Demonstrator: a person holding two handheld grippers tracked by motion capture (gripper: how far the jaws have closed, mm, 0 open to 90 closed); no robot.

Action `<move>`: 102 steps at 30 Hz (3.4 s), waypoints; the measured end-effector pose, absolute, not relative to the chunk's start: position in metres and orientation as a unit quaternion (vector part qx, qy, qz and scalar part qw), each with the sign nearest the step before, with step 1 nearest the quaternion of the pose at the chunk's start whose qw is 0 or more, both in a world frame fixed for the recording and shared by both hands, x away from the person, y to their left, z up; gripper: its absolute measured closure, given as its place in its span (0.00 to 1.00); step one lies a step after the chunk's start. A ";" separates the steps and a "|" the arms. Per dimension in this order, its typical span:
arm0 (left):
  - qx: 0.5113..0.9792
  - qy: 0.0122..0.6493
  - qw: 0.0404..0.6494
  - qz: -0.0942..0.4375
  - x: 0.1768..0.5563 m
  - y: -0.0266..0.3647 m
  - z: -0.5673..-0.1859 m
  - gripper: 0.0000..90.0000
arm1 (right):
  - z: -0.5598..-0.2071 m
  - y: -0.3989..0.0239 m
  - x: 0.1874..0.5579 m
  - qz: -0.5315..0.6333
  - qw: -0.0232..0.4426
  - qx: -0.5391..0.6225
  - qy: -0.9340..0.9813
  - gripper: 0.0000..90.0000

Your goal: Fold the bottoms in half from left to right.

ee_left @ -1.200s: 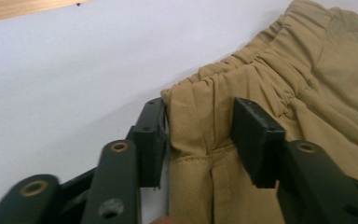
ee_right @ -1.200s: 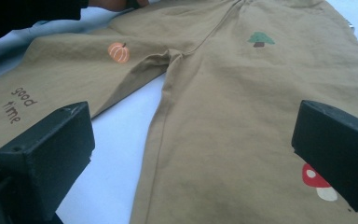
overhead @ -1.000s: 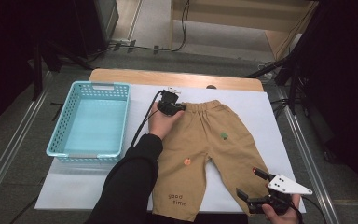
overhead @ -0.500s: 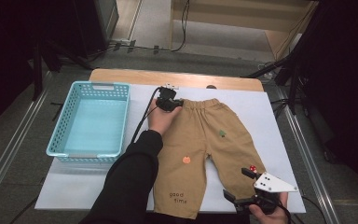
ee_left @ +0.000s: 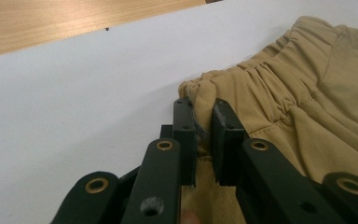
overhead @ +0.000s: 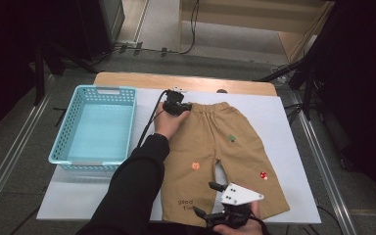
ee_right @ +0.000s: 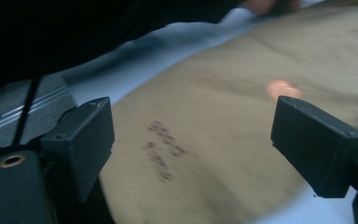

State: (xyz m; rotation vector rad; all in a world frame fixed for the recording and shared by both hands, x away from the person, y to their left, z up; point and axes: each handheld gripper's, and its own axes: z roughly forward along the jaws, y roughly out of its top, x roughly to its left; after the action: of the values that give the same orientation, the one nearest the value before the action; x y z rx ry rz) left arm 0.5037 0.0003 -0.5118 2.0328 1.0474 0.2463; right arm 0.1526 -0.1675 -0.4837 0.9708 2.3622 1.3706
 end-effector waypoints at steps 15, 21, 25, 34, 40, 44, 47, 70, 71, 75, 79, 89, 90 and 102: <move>0.810 0.413 0.407 0.089 0.504 0.003 -0.514 0.90 | -0.503 -0.099 0.154 0.435 0.087 0.294 0.846 0.20; 0.811 0.410 0.406 0.095 0.503 0.002 -0.514 0.90 | -0.510 -0.085 0.154 0.427 0.085 0.293 0.851 0.23; 0.811 0.410 0.406 0.095 0.503 0.002 -0.514 0.90 | -0.514 -0.081 0.156 0.422 0.090 0.298 0.852 0.26; 0.810 0.411 0.407 0.095 0.503 0.002 -0.514 0.90 | -0.522 -0.071 0.154 0.395 0.119 0.300 0.860 0.31; 0.810 0.412 0.407 0.095 0.503 0.002 -0.514 0.90 | -0.521 -0.070 0.151 0.383 0.137 0.306 0.861 0.42; 0.809 0.412 0.407 0.095 0.502 0.001 -0.514 0.90 | -0.519 -0.077 0.153 0.379 0.140 0.325 0.855 0.61; 0.810 0.412 0.407 0.095 0.502 0.002 -0.514 0.90 | -0.519 -0.082 0.155 0.376 0.142 0.335 0.852 0.71; 0.791 0.422 0.432 0.097 0.489 -0.005 -0.502 0.90 | -0.486 -0.165 0.149 0.454 0.170 0.344 0.804 0.94; 0.787 0.427 0.438 0.086 0.489 -0.005 -0.499 0.90 | -0.485 -0.168 0.148 0.456 0.171 0.346 0.802 0.94; 0.780 0.434 0.446 0.067 0.488 -0.003 -0.489 0.90 | -0.480 -0.184 0.142 0.467 0.166 0.346 0.797 0.94; 0.774 0.435 0.456 0.056 0.488 0.001 -0.478 0.90 | -0.474 -0.190 0.131 0.469 0.177 0.340 0.796 0.94; 0.759 0.461 0.446 0.111 0.486 0.021 -0.447 0.91 | -0.461 -0.172 0.122 0.476 0.186 0.314 0.800 0.94; 0.755 0.465 0.448 0.114 0.485 0.025 -0.442 0.91 | -0.459 -0.170 0.121 0.477 0.191 0.311 0.800 0.94; 0.754 0.473 0.428 0.160 0.474 0.030 -0.428 0.90 | -0.444 -0.179 0.117 0.507 0.207 0.317 0.774 0.94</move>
State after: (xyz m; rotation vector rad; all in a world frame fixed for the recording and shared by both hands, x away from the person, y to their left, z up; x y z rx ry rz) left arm 0.4745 0.0300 -0.4276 1.8827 1.1812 0.3987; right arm 0.1174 -0.1791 -0.4442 0.8839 2.1556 1.4114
